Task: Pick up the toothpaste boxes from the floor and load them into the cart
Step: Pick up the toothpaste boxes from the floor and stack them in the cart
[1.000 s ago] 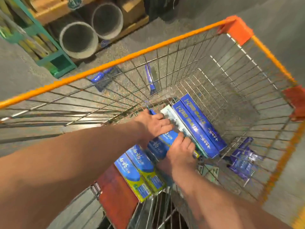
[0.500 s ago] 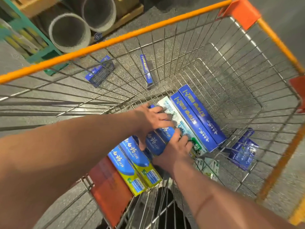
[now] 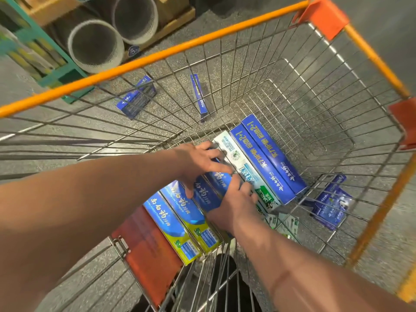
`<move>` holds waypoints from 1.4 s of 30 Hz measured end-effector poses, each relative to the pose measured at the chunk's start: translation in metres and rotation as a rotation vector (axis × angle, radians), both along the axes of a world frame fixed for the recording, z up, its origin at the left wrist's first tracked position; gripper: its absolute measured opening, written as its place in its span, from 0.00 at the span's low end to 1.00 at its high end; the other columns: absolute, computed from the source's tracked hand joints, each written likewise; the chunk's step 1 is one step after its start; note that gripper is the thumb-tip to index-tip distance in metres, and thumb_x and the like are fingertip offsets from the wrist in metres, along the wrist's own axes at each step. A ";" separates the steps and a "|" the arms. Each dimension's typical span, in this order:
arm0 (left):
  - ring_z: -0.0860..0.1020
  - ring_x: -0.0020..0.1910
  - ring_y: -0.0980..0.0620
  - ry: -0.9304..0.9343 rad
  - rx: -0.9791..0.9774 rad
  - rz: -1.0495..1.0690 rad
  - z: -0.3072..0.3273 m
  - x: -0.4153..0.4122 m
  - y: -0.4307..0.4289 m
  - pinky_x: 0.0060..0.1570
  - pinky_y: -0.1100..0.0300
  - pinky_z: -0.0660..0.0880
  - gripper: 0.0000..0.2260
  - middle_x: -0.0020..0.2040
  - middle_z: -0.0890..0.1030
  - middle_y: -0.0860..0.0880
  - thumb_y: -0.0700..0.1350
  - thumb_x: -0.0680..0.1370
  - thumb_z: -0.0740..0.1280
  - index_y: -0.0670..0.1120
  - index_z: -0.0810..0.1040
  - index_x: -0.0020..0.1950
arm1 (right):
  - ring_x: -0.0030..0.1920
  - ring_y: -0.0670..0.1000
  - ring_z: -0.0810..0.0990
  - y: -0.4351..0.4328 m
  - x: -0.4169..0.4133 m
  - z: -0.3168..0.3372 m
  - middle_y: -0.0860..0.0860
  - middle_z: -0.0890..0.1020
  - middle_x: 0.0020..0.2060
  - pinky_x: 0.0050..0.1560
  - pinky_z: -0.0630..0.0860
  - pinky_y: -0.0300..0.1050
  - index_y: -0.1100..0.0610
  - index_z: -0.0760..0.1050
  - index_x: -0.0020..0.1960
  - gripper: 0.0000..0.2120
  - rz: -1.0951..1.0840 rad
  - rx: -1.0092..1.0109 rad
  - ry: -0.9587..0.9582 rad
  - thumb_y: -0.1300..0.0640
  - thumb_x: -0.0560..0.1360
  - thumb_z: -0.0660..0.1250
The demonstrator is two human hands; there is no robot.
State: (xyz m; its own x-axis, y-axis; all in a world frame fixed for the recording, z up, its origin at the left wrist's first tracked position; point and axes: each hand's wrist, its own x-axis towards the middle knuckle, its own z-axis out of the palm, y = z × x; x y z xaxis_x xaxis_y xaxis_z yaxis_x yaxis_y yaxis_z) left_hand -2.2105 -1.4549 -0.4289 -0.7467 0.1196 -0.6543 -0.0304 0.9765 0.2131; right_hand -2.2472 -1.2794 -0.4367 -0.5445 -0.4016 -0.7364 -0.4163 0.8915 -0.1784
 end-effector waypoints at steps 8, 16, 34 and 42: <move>0.48 0.78 0.47 0.001 0.002 0.047 -0.003 0.004 0.004 0.58 0.45 0.72 0.56 0.78 0.54 0.55 0.62 0.61 0.82 0.70 0.46 0.76 | 0.70 0.58 0.67 -0.004 -0.006 0.005 0.55 0.65 0.69 0.56 0.76 0.53 0.56 0.49 0.76 0.58 0.227 0.098 0.090 0.35 0.62 0.80; 0.45 0.80 0.47 -0.028 0.024 0.038 -0.002 0.000 0.018 0.61 0.40 0.74 0.56 0.80 0.50 0.56 0.56 0.63 0.83 0.68 0.46 0.78 | 0.64 0.60 0.74 -0.001 -0.004 0.008 0.58 0.67 0.67 0.50 0.78 0.55 0.57 0.52 0.72 0.55 0.193 0.191 0.118 0.32 0.61 0.79; 0.67 0.73 0.46 0.065 -0.277 0.293 0.145 0.036 0.036 0.61 0.46 0.75 0.39 0.75 0.67 0.50 0.67 0.73 0.68 0.54 0.59 0.79 | 0.70 0.59 0.70 -0.003 -0.021 0.132 0.56 0.71 0.69 0.68 0.67 0.56 0.55 0.62 0.72 0.37 0.421 -0.215 0.163 0.40 0.71 0.73; 0.75 0.66 0.44 0.149 -0.414 0.475 0.296 0.090 0.094 0.58 0.47 0.77 0.34 0.72 0.72 0.49 0.68 0.75 0.64 0.52 0.65 0.76 | 0.69 0.61 0.71 0.048 -0.018 0.278 0.58 0.71 0.69 0.68 0.70 0.55 0.57 0.62 0.75 0.37 0.549 -0.450 0.200 0.41 0.74 0.70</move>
State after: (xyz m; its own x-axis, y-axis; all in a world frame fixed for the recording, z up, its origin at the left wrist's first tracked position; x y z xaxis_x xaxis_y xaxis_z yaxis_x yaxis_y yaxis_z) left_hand -2.1206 -1.3611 -0.1328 -0.7426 -0.4864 -0.4604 -0.4788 0.8662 -0.1429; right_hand -2.2651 -1.2317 -0.1588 -0.2850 -0.8947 -0.3439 -0.8446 0.4041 -0.3513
